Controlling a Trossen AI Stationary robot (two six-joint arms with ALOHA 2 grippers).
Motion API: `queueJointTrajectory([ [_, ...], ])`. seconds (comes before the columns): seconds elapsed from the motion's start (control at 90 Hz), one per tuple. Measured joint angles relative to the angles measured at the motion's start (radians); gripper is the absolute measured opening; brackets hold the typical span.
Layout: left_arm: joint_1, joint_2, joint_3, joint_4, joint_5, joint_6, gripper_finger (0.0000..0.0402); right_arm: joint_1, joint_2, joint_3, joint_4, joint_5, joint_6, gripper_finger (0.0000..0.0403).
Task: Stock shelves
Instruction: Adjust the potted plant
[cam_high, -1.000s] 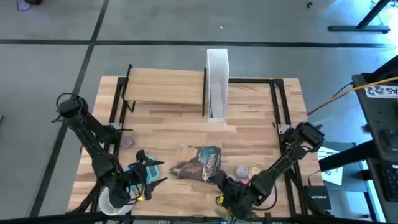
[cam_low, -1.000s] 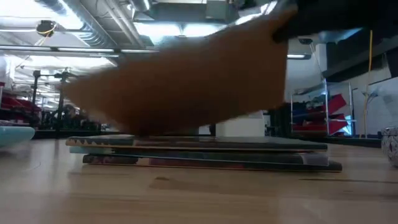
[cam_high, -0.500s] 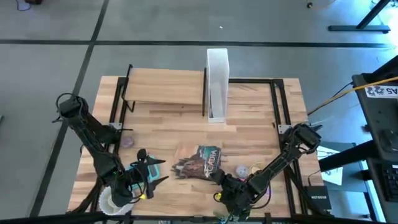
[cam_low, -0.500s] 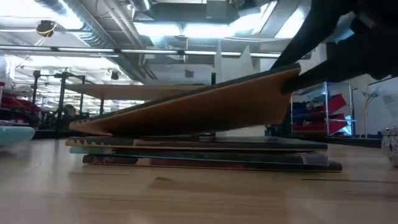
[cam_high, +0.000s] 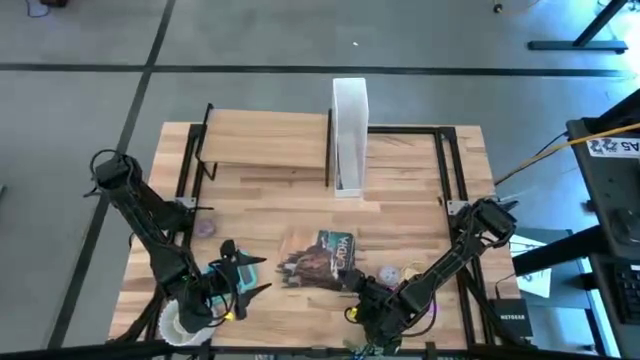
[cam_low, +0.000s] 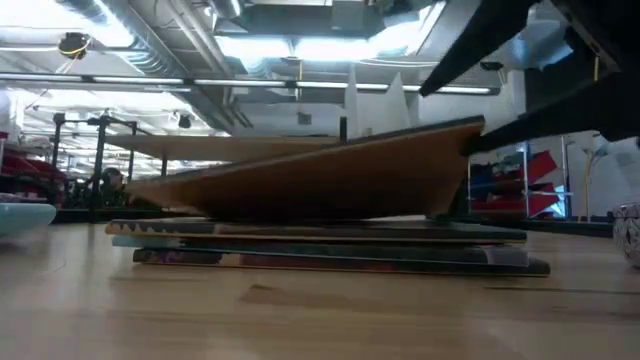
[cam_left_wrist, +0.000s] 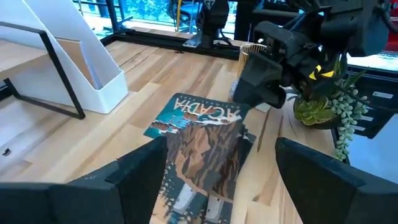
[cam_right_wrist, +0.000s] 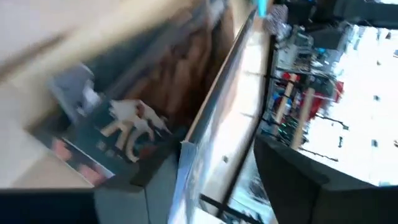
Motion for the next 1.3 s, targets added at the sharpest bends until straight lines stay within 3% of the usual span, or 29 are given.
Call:
queueJointTrajectory([
  [0.633, 0.001, 0.0, 0.0, 0.007, 0.0, -0.003, 0.0282, 0.0, -0.017, 0.017, -0.05, 0.174, -0.063, 0.0207],
  [0.856, 0.011, 0.082, -0.001, 0.275, -0.022, 0.289, 0.0282, 0.0, -0.064, 0.082, -0.042, 0.218, -0.061, 0.0207],
  [0.944, 0.021, 0.128, 0.0, 0.381, -0.016, 0.377, 0.0282, 0.004, -0.071, 0.109, -0.046, 0.287, -0.061, 0.0207],
  [1.133, 0.067, 0.225, 0.0, 0.555, 0.123, 0.46, 0.0282, 0.061, -0.071, 0.218, -0.044, 0.53, -0.054, 0.0207],
  [1.211, 0.095, 0.262, 0.0, 0.609, 0.213, 0.476, 0.0282, 0.106, -0.071, 0.286, -0.045, 0.528, 0.014, 0.0207],
  [1.3, 0.129, 0.304, 0.032, 0.612, 0.319, 0.477, 0.0282, 0.163, -0.073, 0.379, -0.045, 0.435, 0.181, 0.0207],
])
